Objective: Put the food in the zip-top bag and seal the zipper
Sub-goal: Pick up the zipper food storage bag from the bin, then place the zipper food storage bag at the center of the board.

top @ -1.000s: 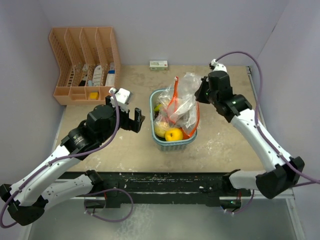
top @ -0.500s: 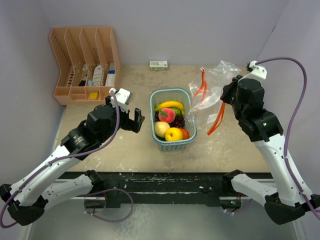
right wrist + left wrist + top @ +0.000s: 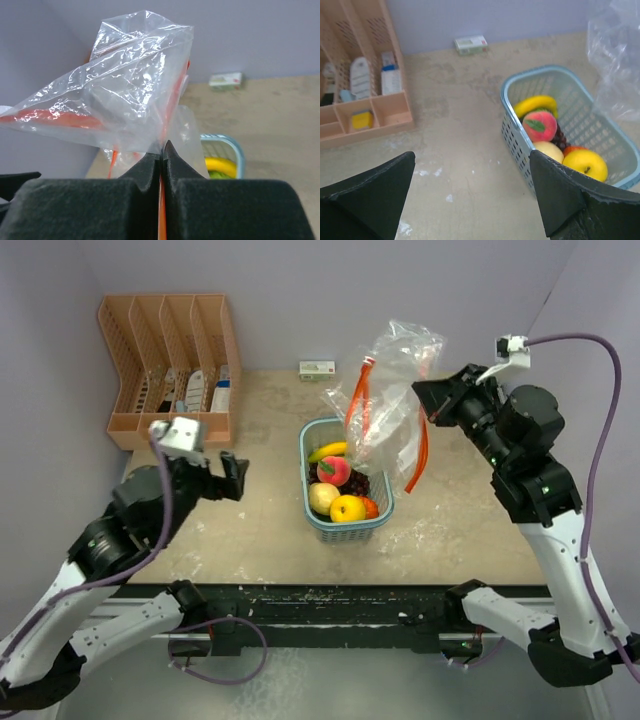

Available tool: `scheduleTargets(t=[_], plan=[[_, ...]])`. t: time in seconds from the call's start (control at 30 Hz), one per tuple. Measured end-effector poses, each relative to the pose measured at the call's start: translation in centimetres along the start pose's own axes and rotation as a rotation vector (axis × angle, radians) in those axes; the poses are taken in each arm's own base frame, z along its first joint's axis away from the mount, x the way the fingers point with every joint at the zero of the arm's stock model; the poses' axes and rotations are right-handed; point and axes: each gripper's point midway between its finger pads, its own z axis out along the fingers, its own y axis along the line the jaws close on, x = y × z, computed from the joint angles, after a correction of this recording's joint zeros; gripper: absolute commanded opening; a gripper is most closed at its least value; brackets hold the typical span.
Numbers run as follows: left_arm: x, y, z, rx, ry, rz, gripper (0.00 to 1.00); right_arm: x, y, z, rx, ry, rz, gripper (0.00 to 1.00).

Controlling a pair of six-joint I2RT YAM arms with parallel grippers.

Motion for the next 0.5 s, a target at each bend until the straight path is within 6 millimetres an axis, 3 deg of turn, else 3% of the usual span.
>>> scheduleTargets(t=[0.1, 0.23, 0.33, 0.5], plan=[[-3.8, 2.4, -3.3, -0.059, -0.131, -0.062, 0.99, -1.1, 3.8, 1.1, -0.170, -0.011, 0.036, 0.00], [-7.5, 5.1, -7.7, -0.103, -0.287, -0.143, 0.99, 0.1, 7.7, 3.1, -0.309, 0.033, 0.060, 0.00], [-8.8, 6.1, -9.3, -0.120, -0.342, -0.168, 0.99, 3.2, 11.9, 5.7, -0.403, 0.116, 0.066, 0.00], [-8.8, 6.3, -9.3, -0.133, -0.337, -0.151, 0.99, 10.9, 17.6, 9.9, -0.488, 0.267, 0.058, 0.00]])
